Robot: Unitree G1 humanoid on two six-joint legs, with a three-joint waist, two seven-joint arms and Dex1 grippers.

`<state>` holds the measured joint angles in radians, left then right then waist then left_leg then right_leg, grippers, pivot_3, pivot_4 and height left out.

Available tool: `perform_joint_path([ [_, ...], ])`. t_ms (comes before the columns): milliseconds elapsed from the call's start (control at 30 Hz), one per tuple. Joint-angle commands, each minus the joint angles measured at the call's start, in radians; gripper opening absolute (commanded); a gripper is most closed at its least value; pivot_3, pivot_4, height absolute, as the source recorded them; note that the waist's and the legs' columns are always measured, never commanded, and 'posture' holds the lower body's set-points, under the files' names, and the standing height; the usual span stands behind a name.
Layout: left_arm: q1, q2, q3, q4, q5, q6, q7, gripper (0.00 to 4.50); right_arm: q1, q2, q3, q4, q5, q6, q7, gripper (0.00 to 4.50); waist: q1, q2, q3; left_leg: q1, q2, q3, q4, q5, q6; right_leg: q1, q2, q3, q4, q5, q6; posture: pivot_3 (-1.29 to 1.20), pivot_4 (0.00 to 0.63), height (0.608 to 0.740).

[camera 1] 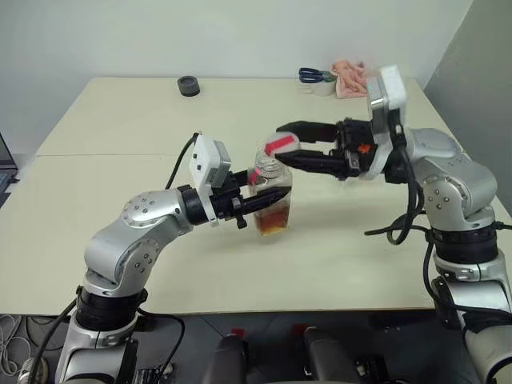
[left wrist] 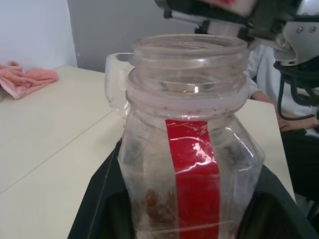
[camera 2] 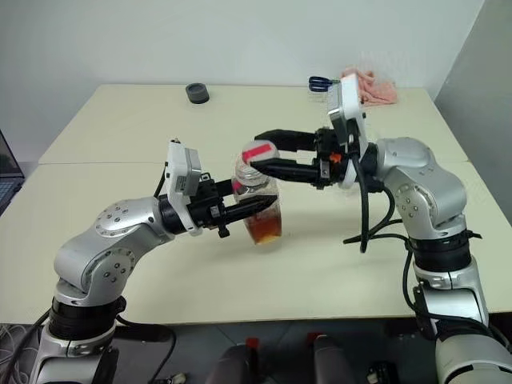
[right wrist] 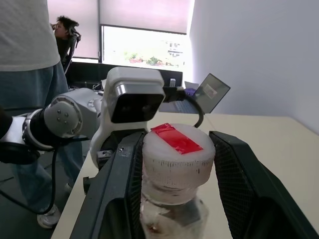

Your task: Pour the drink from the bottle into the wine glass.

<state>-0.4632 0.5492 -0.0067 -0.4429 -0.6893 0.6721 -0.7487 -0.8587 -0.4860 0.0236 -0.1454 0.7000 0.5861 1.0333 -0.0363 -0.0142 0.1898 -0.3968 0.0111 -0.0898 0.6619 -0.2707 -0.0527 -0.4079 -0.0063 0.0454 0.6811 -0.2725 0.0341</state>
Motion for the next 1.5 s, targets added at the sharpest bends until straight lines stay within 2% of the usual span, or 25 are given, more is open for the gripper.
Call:
perform_joint_path([
  [33, 0.0, 0.013, 0.036, -0.053, -0.023, 0.0, 0.008, 1.83, -0.001, 0.034, -0.098, -0.024, 0.072, 0.063, -0.133, 1.78, 0.002, 0.0, 0.0, 0.0, 0.0, 0.0, 0.0, 0.0, 0.0, 0.0, 0.0, 0.0, 0.0, 0.0, 0.0, 0.0, 0.15, 0.74],
  [133, 0.022, 0.024, 0.059, -0.066, -0.027, 0.007, 0.023, 1.83, 0.073, 0.016, -0.144, -0.084, 0.087, 0.097, -0.198, 1.78, 0.005, 0.0, 0.0, -0.001, -0.001, 0.0, 0.0, 0.0, 0.0, 0.0, -0.002, 0.0, 0.0, 0.0, 0.0, 0.0, 0.15, 0.74],
  [267, 0.059, 0.028, 0.099, -0.088, -0.033, 0.017, 0.067, 1.83, 0.245, 0.008, -0.202, -0.201, 0.091, 0.113, -0.311, 1.78, 0.01, 0.0, 0.0, -0.002, -0.001, -0.001, 0.0, 0.0, 0.0, 0.0, -0.003, -0.001, -0.001, 0.0, 0.0, 0.0, 0.15, 0.74],
  [333, 0.072, 0.025, 0.115, -0.094, -0.03, 0.017, 0.093, 1.83, 0.364, 0.016, -0.183, -0.275, 0.028, 0.1, -0.391, 1.78, 0.01, 0.0, 0.0, -0.002, -0.001, 0.0, 0.0, 0.0, 0.0, 0.0, -0.004, 0.0, -0.001, 0.0, 0.0, 0.0, 0.15, 0.74],
  [433, 0.078, 0.014, 0.13, -0.098, -0.03, 0.018, 0.134, 1.83, 0.547, 0.05, -0.092, -0.313, -0.153, 0.018, -0.516, 1.78, 0.008, -0.001, 0.0, -0.001, -0.002, 0.0, 0.0, 0.0, 0.0, 0.0, -0.003, 0.0, -0.001, 0.0, 0.0, 0.0, 0.15, 0.74],
  [567, 0.075, 0.0, 0.125, -0.099, -0.024, 0.013, 0.171, 1.83, 0.692, 0.15, 0.009, -0.189, -0.347, -0.13, -0.641, 1.78, 0.003, 0.0, 0.0, 0.001, -0.001, 0.001, 0.0, 0.0, 0.0, 0.001, -0.001, 0.001, 0.0, 0.0, 0.0, 0.0, 0.15, 0.74],
  [767, 0.057, -0.006, 0.114, -0.108, -0.025, 0.017, 0.193, 1.83, 0.704, 0.268, 0.029, 0.147, -0.512, -0.337, -0.754, 1.78, 0.001, -0.001, -0.001, 0.003, 0.0, 0.003, -0.001, 0.001, -0.002, 0.001, 0.001, 0.004, 0.0, 0.0, 0.0, 0.0, 0.15, 0.74],
  [800, 0.055, -0.004, 0.115, -0.107, -0.027, 0.018, 0.194, 1.83, 0.702, 0.276, 0.019, 0.175, -0.517, -0.356, -0.761, 1.78, 0.002, -0.001, -0.001, 0.003, 0.001, 0.003, -0.001, 0.001, -0.002, 0.002, 0.001, 0.004, 0.0, 0.0, 0.0, 0.0, 0.15, 0.74],
  [1067, 0.06, 0.004, 0.125, -0.107, -0.031, 0.016, 0.196, 1.83, 0.721, 0.243, -0.014, 0.177, -0.507, -0.423, -0.716, 4.47, 0.008, -0.004, -0.003, 0.004, -0.001, 0.003, 0.0, 0.001, -0.001, 0.004, 0.0, 0.004, -0.001, 0.0, 0.0, 0.0, 0.15, 0.74],
  [1133, 0.058, 0.002, 0.121, -0.106, -0.03, 0.015, 0.197, 1.83, 0.728, 0.235, -0.014, 0.146, -0.496, -0.411, -0.702, 4.49, 0.01, -0.004, -0.003, 0.004, -0.001, 0.003, 0.0, 0.001, -0.001, 0.004, -0.001, 0.004, -0.001, 0.0, 0.0, 0.0, 0.15, 0.74],
  [1267, 0.052, -0.002, 0.119, -0.095, -0.025, 0.009, 0.196, 1.83, 0.737, 0.244, -0.053, 0.027, -0.376, -0.261, -0.683, 4.49, 0.01, -0.004, -0.003, 0.003, -0.001, 0.002, 0.0, 0.001, -0.001, 0.004, -0.001, 0.003, -0.001, 0.0, 0.0, 0.0, 0.15, 0.74],
  [1500, 0.045, -0.01, 0.135, -0.043, 0.013, -0.026, 0.209, 1.83, 0.683, 0.026, -0.033, -0.218, -0.265, -0.111, -0.444, 4.49, 0.005, -0.003, -0.002, 0.003, -0.001, 0.003, -0.001, 0.001, -0.001, 0.003, 0.0, 0.003, -0.001, 0.0, 0.0, 0.0, 0.15, 0.74],
])
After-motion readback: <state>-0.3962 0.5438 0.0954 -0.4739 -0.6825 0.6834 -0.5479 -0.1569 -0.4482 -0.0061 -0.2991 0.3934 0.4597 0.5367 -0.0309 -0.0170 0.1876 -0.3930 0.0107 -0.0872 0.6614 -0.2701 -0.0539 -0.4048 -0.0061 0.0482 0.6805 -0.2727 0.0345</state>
